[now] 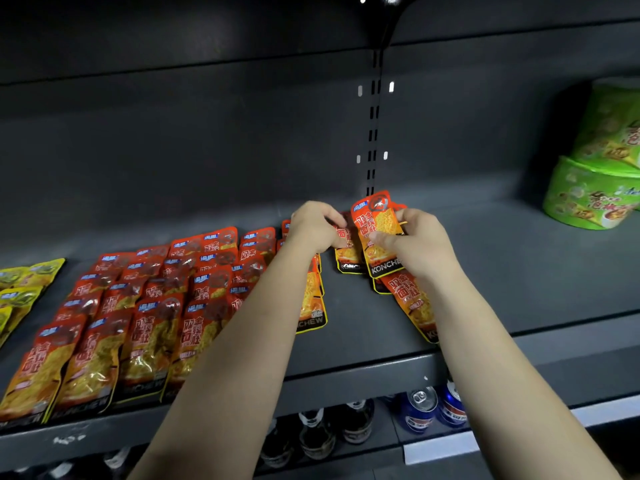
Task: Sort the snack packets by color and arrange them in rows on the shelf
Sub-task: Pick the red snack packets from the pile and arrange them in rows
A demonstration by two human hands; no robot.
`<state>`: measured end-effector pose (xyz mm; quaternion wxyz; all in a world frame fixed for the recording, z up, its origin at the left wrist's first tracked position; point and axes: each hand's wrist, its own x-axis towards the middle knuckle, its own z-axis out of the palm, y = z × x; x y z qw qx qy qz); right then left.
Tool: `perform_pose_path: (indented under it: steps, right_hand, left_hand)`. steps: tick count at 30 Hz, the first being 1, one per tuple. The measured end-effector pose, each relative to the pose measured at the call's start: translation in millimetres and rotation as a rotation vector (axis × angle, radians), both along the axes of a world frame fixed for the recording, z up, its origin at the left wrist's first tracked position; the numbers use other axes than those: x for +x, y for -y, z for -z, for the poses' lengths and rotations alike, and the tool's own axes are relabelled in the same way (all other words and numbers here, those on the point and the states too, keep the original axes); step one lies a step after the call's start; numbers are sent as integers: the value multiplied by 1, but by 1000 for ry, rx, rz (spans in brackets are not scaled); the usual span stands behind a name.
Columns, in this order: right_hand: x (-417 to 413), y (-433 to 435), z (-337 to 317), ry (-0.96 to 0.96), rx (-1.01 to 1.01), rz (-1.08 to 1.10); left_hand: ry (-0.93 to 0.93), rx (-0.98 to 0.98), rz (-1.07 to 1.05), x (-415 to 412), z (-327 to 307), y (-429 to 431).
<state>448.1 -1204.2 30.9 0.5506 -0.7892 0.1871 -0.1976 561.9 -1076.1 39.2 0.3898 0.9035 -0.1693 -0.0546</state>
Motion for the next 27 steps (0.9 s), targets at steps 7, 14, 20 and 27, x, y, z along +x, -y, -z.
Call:
perform_pose_path:
  steps: [7,14,20,27]
  right_hand:
    - [-1,0,0,1,38,26]
    - [-3,-3,-3,21,87,16]
    - [-9,-9,-7,-7,124,-51]
    - [-19,-20,-9,21,90,-115]
  left_hand:
    - [-27,-75,-15,-7,-7,-6]
    - [69,-254,-89,-25,-21,-36]
    - [121,-346,-145,-44,-28,-73]
    - [120,-299,-116,-64,-30,-115]
